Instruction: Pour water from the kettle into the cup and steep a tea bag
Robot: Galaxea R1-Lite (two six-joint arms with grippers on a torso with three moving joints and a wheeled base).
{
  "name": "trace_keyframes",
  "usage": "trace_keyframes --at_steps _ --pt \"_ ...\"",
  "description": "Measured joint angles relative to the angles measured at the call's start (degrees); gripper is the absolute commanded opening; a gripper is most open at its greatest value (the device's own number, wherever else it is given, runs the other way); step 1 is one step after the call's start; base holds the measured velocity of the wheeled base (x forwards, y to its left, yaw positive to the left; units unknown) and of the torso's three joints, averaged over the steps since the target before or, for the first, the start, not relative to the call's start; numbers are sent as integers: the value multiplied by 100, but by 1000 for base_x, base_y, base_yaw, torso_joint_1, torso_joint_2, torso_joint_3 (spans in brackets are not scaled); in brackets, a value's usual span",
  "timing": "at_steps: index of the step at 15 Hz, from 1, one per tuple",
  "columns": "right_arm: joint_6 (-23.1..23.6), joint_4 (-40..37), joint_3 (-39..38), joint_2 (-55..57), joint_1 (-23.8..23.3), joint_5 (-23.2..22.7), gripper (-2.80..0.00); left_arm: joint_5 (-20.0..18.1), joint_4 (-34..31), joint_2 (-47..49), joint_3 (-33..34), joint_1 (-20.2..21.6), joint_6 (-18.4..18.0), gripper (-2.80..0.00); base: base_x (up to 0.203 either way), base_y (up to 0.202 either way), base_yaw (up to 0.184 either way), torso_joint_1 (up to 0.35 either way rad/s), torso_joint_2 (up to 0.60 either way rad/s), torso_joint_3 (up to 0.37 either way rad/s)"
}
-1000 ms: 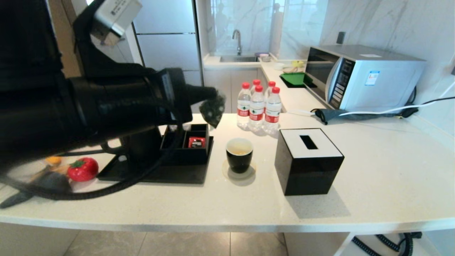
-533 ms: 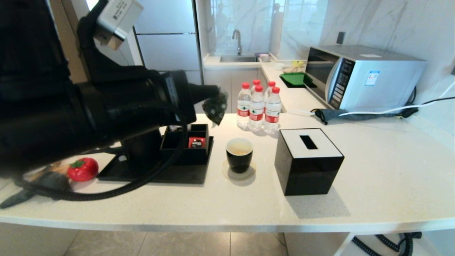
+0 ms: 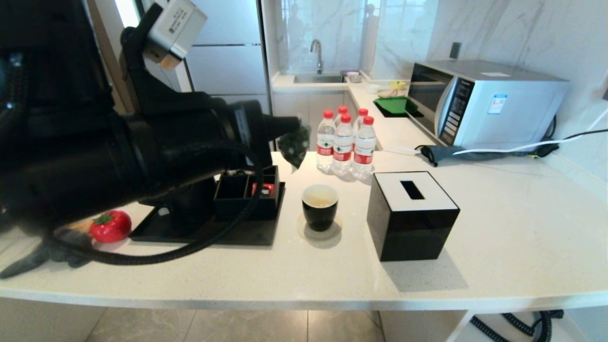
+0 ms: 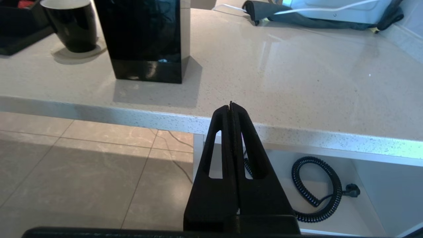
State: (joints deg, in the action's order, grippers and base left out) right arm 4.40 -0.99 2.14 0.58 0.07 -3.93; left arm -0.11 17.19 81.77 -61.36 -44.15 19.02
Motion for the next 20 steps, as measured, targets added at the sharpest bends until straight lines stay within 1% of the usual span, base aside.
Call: trace_keyframes --at_steps 4,8,11,15,16,18,20 --pt "-22 27 520 552 33 -197 -280 0 0 10 2 4 20 -280 0 0 0 0 0 0" --pt "-30 475 954 1555 387 -426 -280 -5 1 44 -9 4 20 -280 0 0 0 0 0 0" --pt "-96 1182 1188 2634 627 -469 -280 1 1 52 -16 2 18 -280 0 0 0 0 0 0" --pt "-382 2597 1510 4459 960 -570 -280 2 8 74 -16 4 24 -280 0 0 0 0 0 0" --pt "-450 2941 1598 4889 1047 -677 -280 1 17 85 -20 4 27 -280 0 0 0 0 0 0" --pt "-536 3561 1860 5764 1191 -1111 -280 -5 34 118 -44 4 27 -280 0 0 0 0 0 0" --pt "-544 3797 2162 6437 1306 -1622 -280 -7 36 138 -50 2 25 -280 0 0 0 0 0 0"
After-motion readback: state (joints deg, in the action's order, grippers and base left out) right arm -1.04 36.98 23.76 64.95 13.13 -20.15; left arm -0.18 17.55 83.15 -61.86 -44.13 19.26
